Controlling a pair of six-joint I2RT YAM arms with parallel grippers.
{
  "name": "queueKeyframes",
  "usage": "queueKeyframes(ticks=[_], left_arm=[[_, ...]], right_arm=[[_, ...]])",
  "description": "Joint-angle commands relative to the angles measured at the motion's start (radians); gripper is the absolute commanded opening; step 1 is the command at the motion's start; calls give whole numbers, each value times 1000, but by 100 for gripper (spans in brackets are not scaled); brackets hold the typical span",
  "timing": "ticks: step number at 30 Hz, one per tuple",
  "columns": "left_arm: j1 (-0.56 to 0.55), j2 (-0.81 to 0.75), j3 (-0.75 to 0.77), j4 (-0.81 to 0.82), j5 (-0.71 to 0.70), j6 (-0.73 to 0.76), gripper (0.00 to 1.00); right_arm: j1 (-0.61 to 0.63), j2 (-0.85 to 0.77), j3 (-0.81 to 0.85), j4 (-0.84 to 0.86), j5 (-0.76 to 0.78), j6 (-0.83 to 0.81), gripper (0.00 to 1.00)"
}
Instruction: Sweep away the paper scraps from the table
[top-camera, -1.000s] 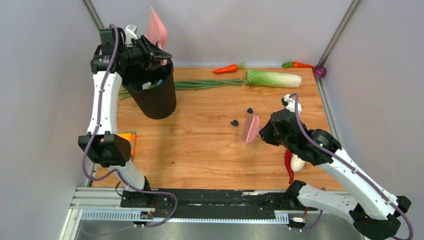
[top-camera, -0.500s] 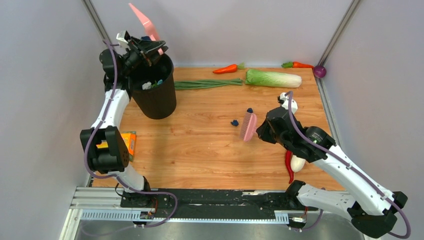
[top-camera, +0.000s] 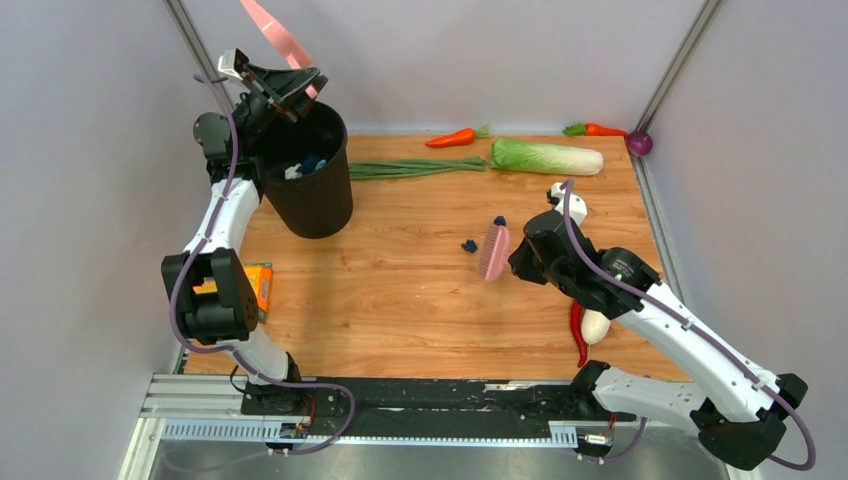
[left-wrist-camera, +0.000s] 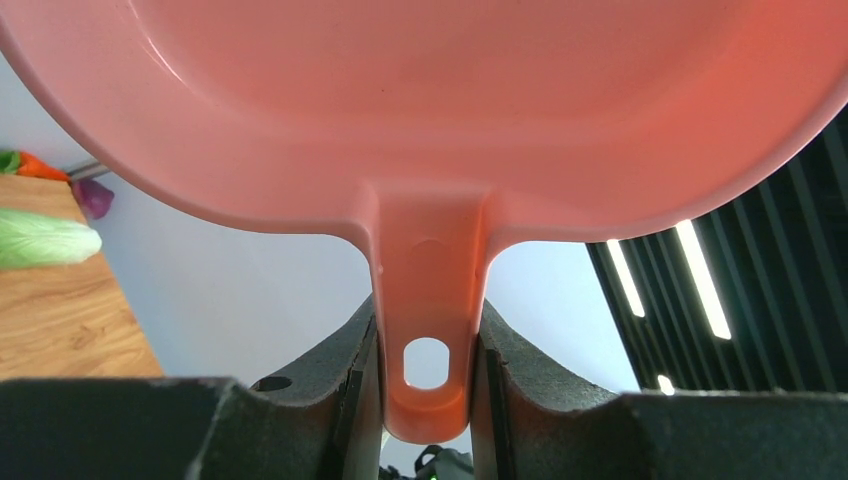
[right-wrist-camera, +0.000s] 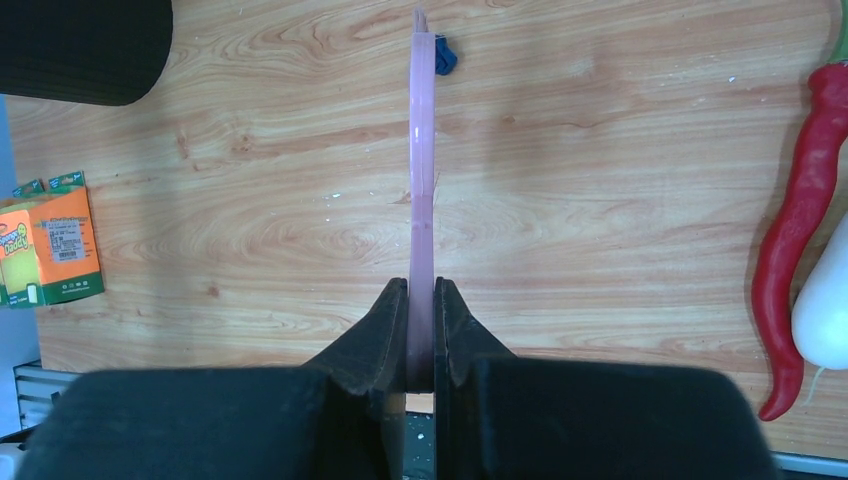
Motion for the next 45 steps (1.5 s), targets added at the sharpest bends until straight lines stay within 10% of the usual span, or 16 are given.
queueKeyframes(ticks=[1, 5, 9, 21, 34, 45], left_arm=[[10, -56, 23, -12, 41, -177, 0], [5, -114, 122, -440, 134, 126, 0], [-39, -120, 491, -1464, 18, 808, 0], [-367, -105, 690, -2131, -370, 1364, 0], [-894, -28, 509, -2514, -1092, 1489, 0], [-1013, -122, 51, -2308, -1019, 1467, 0]], right_arm=[[-5, -15, 35, 58, 15, -19, 0], [-6, -26, 41, 58, 25, -31, 0], [-22, -21, 75, 59, 32, -64, 0], [-216, 184, 213, 225, -205, -182, 0], [-322, 434, 347, 227, -212, -369, 0], [-322, 505, 316, 231, -216, -415, 0]])
